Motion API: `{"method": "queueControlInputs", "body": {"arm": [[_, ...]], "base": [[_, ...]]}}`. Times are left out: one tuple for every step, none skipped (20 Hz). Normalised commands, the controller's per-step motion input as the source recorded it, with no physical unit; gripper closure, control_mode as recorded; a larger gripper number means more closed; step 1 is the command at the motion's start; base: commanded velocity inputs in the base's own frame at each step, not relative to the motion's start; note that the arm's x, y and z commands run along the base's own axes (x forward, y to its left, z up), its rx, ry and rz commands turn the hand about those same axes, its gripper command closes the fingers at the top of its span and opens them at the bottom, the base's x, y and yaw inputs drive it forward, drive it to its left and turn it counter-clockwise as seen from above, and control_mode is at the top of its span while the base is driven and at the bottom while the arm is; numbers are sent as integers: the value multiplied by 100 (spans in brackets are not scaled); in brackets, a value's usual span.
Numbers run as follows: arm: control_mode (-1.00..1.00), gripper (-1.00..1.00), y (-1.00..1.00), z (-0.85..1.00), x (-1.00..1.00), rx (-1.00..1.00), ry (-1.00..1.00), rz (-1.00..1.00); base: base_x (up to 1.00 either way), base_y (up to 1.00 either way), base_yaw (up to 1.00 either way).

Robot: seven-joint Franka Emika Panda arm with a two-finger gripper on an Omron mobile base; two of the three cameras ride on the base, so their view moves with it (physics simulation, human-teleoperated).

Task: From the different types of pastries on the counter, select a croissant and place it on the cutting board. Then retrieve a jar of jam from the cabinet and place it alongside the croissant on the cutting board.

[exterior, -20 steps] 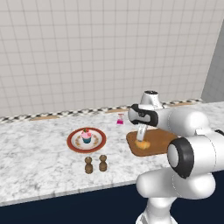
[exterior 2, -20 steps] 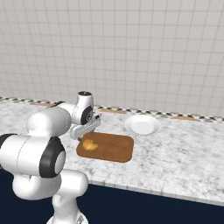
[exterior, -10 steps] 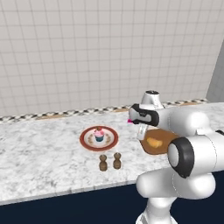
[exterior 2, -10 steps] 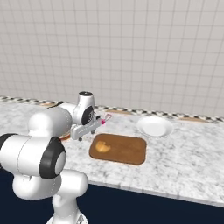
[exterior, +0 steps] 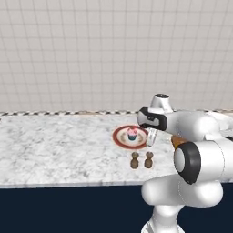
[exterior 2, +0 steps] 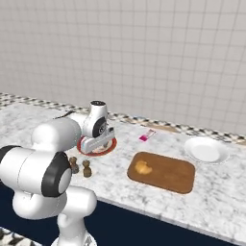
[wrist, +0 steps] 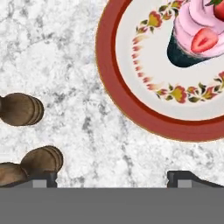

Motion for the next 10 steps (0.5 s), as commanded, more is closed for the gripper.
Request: {"method": "queueControlInputs", "body": {"arm": [[100,-100,0,0,0,0,0,0],[100,-100,0,0,0,0,0,0],[100,-100,0,0,0,0,0,0],[100,-100,0,0,0,0,0,0],[100,-100,0,0,0,0,0,0],[100,-100,0,0,0,0,0,0],[100,-100,0,0,0,0,0,0],[100,-100,0,0,0,0,0,0],[100,-100,0,0,0,0,0,0],[100,-100,0,0,0,0,0,0]], "base": [[-22,26,45],[-19,26,45],[-17,26,45],[-16,24,45],[-18,24,44],[-18,24,44],[-18,22,44],[-19,20,45],[-16,19,45],[-16,19,45]]}}
